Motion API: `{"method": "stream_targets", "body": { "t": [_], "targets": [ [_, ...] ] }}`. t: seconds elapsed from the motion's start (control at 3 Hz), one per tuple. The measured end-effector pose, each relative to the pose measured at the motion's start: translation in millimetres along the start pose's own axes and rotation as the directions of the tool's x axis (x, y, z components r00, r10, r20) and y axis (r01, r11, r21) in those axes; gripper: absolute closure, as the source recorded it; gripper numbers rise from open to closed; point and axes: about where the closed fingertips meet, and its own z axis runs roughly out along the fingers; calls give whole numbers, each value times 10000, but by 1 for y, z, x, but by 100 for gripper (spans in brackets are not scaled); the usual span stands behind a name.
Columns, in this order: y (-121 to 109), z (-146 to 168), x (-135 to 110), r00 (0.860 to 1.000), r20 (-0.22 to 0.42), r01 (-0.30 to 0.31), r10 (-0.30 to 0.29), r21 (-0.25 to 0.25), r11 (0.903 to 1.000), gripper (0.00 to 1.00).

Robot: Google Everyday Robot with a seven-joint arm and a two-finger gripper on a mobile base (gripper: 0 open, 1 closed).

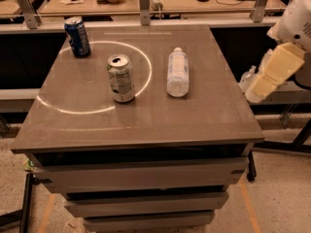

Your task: Place blue plastic bottle upright

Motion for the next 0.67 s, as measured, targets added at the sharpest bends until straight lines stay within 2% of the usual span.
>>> {"method": "stream_targets", "body": {
  "t": [0.33,0.67],
  "targets": [
    [-38,24,-12,9703,714,-2272,2312,-595,9720,0],
    [-67,55,-28,8794,1215,-4393,4603,-1652,8830,0]
  ]
}}
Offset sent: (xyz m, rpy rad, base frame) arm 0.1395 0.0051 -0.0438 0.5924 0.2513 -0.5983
